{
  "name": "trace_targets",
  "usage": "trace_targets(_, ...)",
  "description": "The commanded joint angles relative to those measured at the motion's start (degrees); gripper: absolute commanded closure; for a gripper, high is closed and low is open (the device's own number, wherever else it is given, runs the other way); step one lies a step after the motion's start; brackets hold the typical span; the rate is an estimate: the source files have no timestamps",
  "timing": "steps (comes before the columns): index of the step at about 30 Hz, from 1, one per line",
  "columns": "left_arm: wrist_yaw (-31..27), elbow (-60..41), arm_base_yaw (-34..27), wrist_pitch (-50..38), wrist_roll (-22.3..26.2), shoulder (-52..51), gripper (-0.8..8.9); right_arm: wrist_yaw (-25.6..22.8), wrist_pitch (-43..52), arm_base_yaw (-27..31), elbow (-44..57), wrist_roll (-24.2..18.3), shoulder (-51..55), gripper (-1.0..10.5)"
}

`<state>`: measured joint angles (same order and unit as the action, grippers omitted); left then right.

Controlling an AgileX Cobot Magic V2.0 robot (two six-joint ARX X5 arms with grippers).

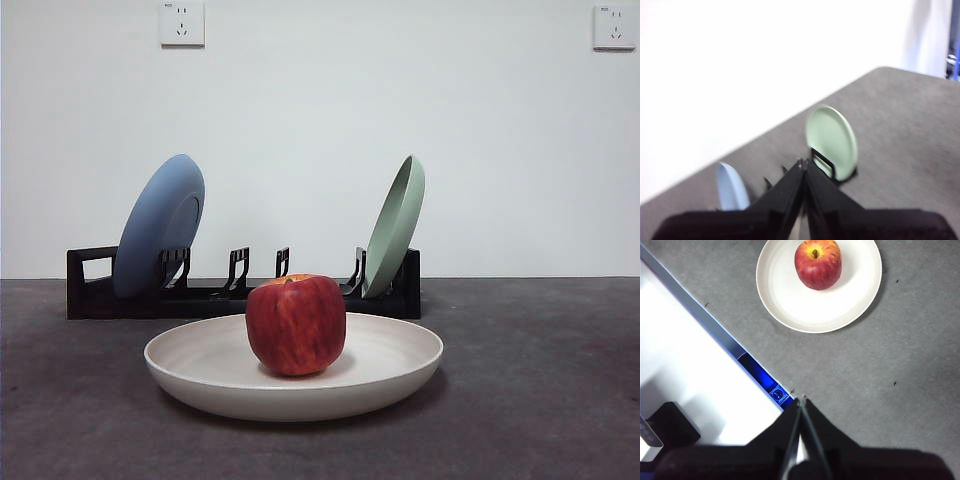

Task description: Take the yellow plate from the plate rack,put the plate on the table,take the apple from the table,put the apple in the plate

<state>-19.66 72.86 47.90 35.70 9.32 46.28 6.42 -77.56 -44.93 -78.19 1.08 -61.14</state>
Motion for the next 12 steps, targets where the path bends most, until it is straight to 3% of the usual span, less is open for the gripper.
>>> trace_targets(1, 15.1, -0.2, -12.2, -1.2, 6.3, -1.0, 8.17, 0.0, -1.2, 0.0, -0.1, 0.4, -0.1, 9.5)
trace_targets(3, 23.7, -0.2, -21.4, -1.1, 6.9, -1.5, 8.17, 0.0, -1.2, 0.0, -0.1, 0.4, -0.1, 9.5)
trace_targets(6, 30.6, -1.3, -32.5, -1.2, 7.8, -3.0, 8.17, 0.0, -1.2, 0.0, -0.1, 0.4, -0.1, 9.5)
trace_targets(9, 35.0, -4.4, -39.8, -2.4, 7.9, -6.1, 8.17, 0.0, -1.2, 0.0, -0.1, 0.4, -0.1, 9.5)
trace_targets(12, 35.0, -11.1, -43.2, -6.8, 7.9, -10.5, 8.17, 0.0, -1.2, 0.0, -0.1, 0.4, -0.1, 9.5)
